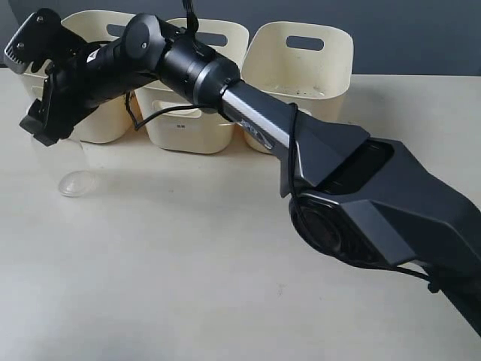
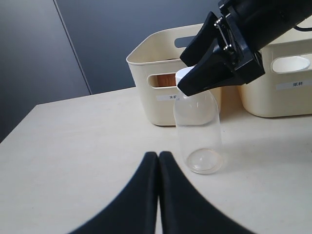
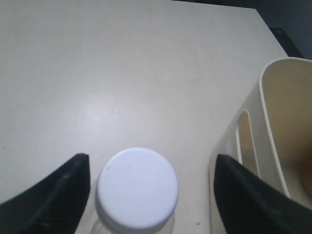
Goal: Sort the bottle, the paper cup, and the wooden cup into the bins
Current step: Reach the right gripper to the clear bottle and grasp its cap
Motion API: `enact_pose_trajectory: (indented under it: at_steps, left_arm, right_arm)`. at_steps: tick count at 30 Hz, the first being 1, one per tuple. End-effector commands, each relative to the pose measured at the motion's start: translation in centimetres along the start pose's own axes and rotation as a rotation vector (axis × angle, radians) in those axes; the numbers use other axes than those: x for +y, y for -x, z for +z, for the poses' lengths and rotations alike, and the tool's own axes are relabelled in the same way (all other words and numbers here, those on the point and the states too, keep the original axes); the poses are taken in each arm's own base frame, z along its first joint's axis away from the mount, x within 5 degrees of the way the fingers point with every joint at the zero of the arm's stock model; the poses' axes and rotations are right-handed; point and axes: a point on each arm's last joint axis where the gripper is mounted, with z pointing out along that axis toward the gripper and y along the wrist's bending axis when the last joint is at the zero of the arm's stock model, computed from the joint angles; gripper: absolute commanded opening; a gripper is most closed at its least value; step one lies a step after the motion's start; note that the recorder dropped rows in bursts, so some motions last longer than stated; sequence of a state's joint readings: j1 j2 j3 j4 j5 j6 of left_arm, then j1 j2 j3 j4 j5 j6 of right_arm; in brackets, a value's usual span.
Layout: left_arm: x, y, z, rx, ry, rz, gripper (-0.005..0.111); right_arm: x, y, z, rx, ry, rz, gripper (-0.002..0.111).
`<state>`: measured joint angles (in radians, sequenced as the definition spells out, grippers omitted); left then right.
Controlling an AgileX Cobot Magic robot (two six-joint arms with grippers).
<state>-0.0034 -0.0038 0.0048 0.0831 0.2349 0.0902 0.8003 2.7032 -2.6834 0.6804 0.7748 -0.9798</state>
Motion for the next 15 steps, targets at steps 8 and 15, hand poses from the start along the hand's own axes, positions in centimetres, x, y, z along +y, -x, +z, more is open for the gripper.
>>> enact_pose_trajectory:
  at_steps: [8,15]
  left_arm:
    - [0.02,0.17,-0.01,-0.004,-0.001,-0.004,0.0]
    - [0.02,0.17,-0.01,-0.004,-0.001,-0.004,0.0]
  right_arm:
    - [-0.68,0.21,-0.56,-0.014,-0.018,0.022,0.068]
    - [-0.63,0.2,-0.56,-0.013,-0.013,0.031,0.067]
